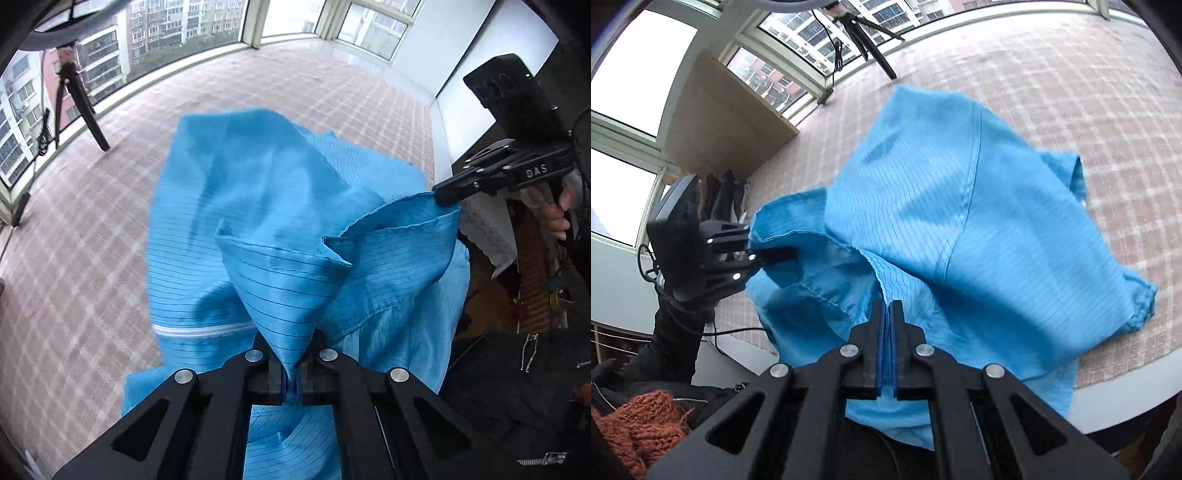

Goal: Fold clothes

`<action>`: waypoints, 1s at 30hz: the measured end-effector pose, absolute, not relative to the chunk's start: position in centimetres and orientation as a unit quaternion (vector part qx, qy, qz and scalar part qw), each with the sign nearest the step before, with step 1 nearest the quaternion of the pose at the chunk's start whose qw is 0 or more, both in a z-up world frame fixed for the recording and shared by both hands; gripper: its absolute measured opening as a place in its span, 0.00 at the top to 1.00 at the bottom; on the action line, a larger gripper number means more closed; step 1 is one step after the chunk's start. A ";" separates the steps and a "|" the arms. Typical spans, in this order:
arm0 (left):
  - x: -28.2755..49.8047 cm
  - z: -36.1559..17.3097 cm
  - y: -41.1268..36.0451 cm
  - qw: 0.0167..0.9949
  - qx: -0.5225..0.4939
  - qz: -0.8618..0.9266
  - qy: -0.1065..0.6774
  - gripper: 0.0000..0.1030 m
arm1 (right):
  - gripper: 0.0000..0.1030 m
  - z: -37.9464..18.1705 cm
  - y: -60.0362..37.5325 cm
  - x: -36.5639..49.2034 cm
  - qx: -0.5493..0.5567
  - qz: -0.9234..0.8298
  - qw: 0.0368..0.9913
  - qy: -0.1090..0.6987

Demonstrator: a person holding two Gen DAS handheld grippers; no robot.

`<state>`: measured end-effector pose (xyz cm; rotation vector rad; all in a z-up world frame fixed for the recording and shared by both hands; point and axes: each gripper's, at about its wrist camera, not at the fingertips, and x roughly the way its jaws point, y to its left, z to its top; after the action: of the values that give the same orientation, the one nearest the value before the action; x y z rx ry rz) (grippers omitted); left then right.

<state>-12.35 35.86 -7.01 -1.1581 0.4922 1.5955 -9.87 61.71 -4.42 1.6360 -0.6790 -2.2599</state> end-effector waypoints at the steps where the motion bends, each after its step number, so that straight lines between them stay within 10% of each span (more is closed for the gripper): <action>1: -12.8 -5.8 35.3 0.526 -0.476 0.677 0.196 0.98 | 0.97 -3.8 61.7 -10.9 0.560 -0.787 0.130 -0.223; 4: -14.8 -3.8 34.4 0.513 -0.458 0.703 0.180 0.97 | 0.92 -1.9 60.5 -14.2 0.559 -0.814 0.089 -0.131; 10: -16.0 -3.8 32.0 0.506 -0.448 0.716 0.174 0.97 | 0.39 -0.1 53.8 -19.0 0.526 -0.821 0.219 0.025; 25: -15.2 -2.1 28.3 0.468 -0.436 0.752 0.157 0.97 | 0.40 -5.8 42.9 -23.7 0.581 -0.656 0.462 0.140; 27: -15.6 -2.3 28.2 0.454 -0.439 0.759 0.159 0.97 | 0.83 -5.6 42.7 -23.5 0.581 -0.656 0.460 0.146; 30: -16.2 -2.7 27.9 0.422 -0.443 0.771 0.174 0.88 | 0.95 -5.2 42.6 -23.2 0.580 -0.660 0.454 0.153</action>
<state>-16.18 27.91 -2.71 -1.1097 0.4347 1.9318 -23.24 42.58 -5.21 1.4305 0.3766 -1.6282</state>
